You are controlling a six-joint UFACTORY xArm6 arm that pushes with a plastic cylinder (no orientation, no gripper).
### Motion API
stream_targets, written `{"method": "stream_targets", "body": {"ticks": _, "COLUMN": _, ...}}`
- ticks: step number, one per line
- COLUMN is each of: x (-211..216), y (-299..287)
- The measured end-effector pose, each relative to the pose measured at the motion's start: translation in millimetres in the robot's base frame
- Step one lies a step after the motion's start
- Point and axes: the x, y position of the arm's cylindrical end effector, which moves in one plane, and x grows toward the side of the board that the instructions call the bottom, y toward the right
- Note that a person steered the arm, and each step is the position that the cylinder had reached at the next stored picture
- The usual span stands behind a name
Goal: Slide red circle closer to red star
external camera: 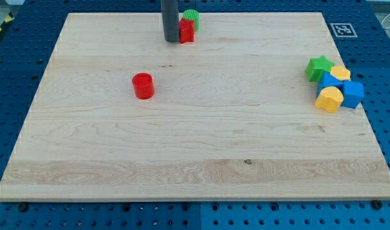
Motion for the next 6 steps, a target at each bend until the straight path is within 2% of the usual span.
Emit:
{"method": "stream_targets", "body": {"ticks": 1, "x": -0.2, "y": -14.2}}
{"method": "stream_targets", "body": {"ticks": 2, "x": 14.8, "y": -83.7}}
{"method": "stream_targets", "body": {"ticks": 3, "x": 73.5, "y": -126.4}}
{"method": "stream_targets", "body": {"ticks": 4, "x": 125.4, "y": -126.7}}
{"method": "stream_targets", "body": {"ticks": 5, "x": 159.9, "y": -76.0}}
{"method": "stream_targets", "body": {"ticks": 6, "x": 169.1, "y": -27.8}}
